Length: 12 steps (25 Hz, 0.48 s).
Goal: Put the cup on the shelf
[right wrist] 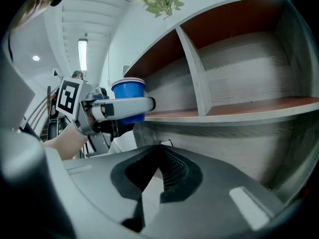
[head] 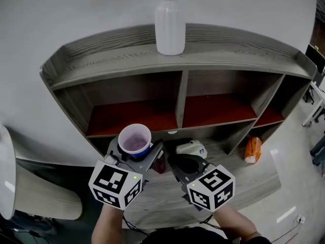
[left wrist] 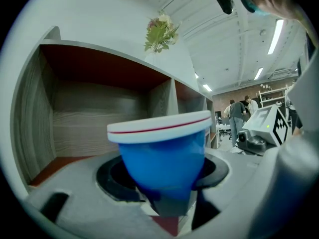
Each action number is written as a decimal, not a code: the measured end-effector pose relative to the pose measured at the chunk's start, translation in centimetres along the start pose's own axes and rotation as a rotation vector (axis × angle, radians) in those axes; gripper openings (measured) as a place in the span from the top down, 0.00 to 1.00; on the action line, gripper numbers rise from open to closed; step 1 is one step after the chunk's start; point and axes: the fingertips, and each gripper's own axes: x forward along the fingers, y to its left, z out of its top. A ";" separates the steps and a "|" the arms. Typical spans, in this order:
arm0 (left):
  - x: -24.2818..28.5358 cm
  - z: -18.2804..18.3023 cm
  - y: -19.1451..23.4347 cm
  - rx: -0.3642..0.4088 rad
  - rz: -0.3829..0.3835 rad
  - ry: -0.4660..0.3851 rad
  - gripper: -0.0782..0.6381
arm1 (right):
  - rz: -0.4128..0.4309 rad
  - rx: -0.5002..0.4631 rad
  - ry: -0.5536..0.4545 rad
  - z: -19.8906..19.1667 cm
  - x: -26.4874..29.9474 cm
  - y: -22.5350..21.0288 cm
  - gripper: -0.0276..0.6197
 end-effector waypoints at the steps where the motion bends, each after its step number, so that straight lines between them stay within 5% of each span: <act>1: 0.1 0.3 0.4 0.008 0.001 -0.005 0.50 | -0.001 0.001 0.003 0.0 0.2 0.0 0.96; 12: 2.1 2.5 4.0 0.058 0.018 -0.001 0.50 | -0.016 0.019 0.035 -0.7 1.9 -0.4 0.96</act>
